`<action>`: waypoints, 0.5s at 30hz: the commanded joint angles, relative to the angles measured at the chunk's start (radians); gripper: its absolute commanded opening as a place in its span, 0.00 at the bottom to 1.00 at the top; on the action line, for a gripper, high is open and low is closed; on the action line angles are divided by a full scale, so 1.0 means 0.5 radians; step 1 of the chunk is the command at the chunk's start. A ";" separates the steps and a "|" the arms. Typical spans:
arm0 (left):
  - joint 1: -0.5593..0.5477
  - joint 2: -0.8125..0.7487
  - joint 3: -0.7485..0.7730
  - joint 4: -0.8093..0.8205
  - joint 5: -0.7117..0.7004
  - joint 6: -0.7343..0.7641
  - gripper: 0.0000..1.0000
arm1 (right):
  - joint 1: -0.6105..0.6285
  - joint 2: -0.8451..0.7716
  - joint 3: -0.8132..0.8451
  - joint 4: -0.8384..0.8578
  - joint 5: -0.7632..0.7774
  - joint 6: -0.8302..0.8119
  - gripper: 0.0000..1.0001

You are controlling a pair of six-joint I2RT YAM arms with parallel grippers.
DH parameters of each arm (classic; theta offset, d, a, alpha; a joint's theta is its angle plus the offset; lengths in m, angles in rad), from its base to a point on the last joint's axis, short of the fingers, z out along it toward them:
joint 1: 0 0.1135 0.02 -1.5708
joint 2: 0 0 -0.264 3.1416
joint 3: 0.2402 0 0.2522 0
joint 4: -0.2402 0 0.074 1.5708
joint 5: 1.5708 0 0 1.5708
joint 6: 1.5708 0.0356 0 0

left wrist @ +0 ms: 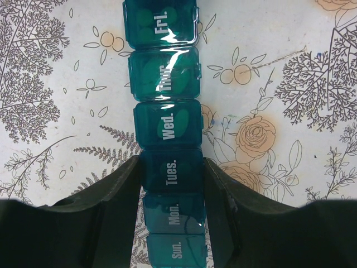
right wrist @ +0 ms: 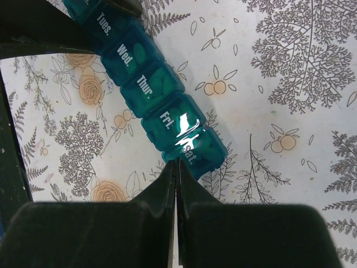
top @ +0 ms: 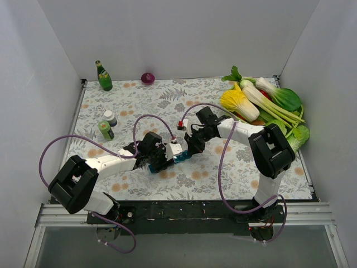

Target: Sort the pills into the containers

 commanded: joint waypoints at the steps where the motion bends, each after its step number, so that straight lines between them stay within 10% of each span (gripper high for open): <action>1: -0.011 0.056 -0.024 -0.125 0.025 -0.045 0.18 | 0.018 -0.001 0.052 -0.028 0.083 -0.003 0.01; 15: -0.014 0.062 -0.021 -0.131 0.029 -0.045 0.17 | 0.018 -0.145 0.231 -0.062 0.030 0.018 0.01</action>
